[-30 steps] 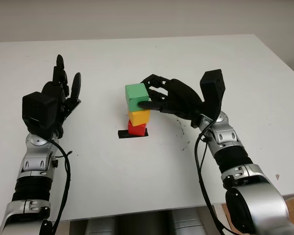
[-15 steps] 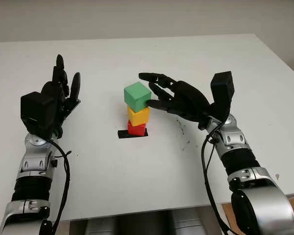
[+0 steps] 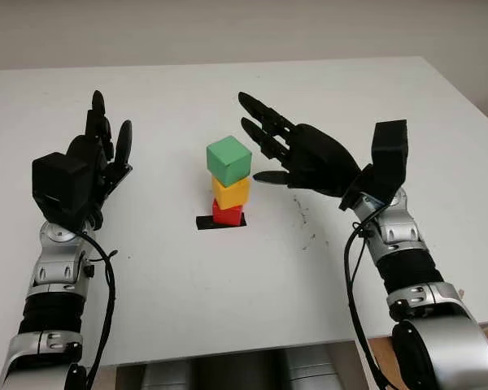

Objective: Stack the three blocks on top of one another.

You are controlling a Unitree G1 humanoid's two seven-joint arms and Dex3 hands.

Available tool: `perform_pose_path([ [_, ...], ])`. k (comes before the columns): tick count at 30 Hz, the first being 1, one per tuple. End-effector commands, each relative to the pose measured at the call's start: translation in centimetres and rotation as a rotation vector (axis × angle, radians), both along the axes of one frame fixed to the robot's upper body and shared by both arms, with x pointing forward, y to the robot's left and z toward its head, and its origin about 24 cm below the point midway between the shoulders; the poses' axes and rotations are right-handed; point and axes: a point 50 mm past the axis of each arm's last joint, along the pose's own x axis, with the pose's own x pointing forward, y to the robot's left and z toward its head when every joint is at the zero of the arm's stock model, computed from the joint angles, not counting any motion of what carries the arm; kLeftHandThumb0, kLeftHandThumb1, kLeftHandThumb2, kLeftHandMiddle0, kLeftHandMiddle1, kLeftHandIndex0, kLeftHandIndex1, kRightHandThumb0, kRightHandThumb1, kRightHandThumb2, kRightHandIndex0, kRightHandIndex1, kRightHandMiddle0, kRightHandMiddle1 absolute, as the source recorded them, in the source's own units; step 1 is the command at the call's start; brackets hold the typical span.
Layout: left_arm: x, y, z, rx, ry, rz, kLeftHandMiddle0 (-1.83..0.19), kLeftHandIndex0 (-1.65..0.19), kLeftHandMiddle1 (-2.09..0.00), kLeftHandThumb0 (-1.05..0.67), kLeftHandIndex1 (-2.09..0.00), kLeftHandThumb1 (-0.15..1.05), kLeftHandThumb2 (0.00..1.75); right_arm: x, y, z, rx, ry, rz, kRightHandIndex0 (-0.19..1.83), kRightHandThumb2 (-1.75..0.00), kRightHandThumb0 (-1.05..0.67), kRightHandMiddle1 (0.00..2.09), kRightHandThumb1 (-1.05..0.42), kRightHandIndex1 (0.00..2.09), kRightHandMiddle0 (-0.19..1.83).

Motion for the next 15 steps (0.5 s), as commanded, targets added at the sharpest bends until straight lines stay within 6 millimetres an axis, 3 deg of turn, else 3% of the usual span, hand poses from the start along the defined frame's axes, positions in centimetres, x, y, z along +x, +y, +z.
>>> perform_pose_path([
  [1, 0.1, 0.3, 0.7, 0.013, -0.024, 0.008, 0.19, 0.19, 0.0, -0.79, 0.0, 1.05, 0.62, -0.5, -0.7, 0.1, 0.063, -0.031, -0.086, -0.19, -0.5, -0.98, 0.0, -1.04, 0.0, -0.19],
  [5, 0.2, 0.3, 0.5, 0.016, -0.014, 0.007, 0.19, 0.19, 0.0, -0.79, 0.0, 1.05, 0.62, -0.6, -1.2, -0.8, 0.202, 0.007, -0.313, -0.19, -0.76, -0.78, 0.0, -1.05, 0.0, -0.19],
  [8, 0.3, -0.1, 0.4, 0.002, -0.021, -0.016, 0.19, 0.19, 0.0, -0.79, 0.0, 1.05, 0.61, 0.1, -1.4, -2.2, 0.243, 0.073, -0.454, -0.19, -0.78, -0.74, 0.0, -1.05, 0.0, -0.19],
  [15, 0.4, -0.6, 0.1, -0.018, -0.025, -0.029, 0.19, 0.19, 0.0, -0.8, 0.0, 1.05, 0.59, 1.2, -1.1, -3.7, 0.255, 0.18, -0.553, -0.19, -0.8, -0.67, 0.0, -1.05, 0.0, -0.19],
])
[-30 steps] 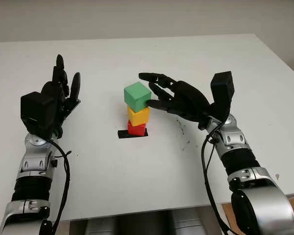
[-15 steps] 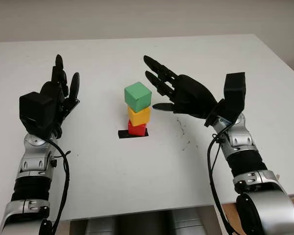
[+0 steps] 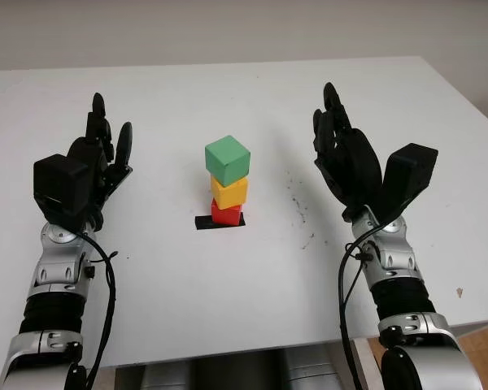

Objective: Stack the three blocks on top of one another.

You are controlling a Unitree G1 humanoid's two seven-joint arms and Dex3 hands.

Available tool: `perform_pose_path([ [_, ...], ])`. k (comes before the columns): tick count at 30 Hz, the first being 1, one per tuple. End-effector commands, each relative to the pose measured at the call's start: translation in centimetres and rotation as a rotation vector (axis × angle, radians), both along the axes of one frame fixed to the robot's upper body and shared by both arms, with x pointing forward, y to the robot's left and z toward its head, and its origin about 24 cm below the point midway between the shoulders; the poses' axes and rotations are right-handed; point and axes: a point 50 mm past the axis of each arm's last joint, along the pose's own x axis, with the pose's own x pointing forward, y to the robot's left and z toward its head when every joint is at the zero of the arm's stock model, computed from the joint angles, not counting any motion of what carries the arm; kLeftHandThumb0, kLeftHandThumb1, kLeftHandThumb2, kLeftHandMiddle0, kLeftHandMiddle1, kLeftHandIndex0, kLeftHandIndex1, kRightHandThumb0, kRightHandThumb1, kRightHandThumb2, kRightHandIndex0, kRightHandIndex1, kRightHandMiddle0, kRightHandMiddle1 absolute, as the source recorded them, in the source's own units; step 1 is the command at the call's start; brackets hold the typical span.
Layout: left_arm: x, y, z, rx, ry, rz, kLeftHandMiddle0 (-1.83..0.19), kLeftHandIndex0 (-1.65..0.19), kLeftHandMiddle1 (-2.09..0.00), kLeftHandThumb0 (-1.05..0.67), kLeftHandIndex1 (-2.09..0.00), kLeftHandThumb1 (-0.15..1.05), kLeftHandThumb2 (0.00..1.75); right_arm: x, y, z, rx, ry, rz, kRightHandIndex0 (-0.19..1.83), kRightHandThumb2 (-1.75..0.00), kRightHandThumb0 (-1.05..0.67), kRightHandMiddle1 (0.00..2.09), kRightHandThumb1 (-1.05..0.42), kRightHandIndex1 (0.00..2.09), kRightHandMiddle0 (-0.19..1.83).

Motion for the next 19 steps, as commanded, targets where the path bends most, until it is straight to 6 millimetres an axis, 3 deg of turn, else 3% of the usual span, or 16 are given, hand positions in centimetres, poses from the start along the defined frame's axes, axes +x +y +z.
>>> perform_pose_path([
  [1, 0.2, -0.4, 0.5, -0.005, -0.03, -0.017, 0.19, 0.19, 0.0, -0.8, 0.0, 1.05, 0.59, 0.7, 0.6, 0.9, 0.017, -0.009, -0.001, -0.19, -0.8, -0.67, 0.0, -1.05, 0.0, -0.19],
  [19, -1.1, -2.1, -1.4, -0.027, -0.006, -0.038, 0.19, 0.19, 0.0, -0.73, 0.0, 1.05, 0.65, 1.1, 1.5, 0.2, -0.039, 0.061, 0.06, -0.19, -0.71, -0.72, 0.0, -1.05, 0.0, -0.19],
])
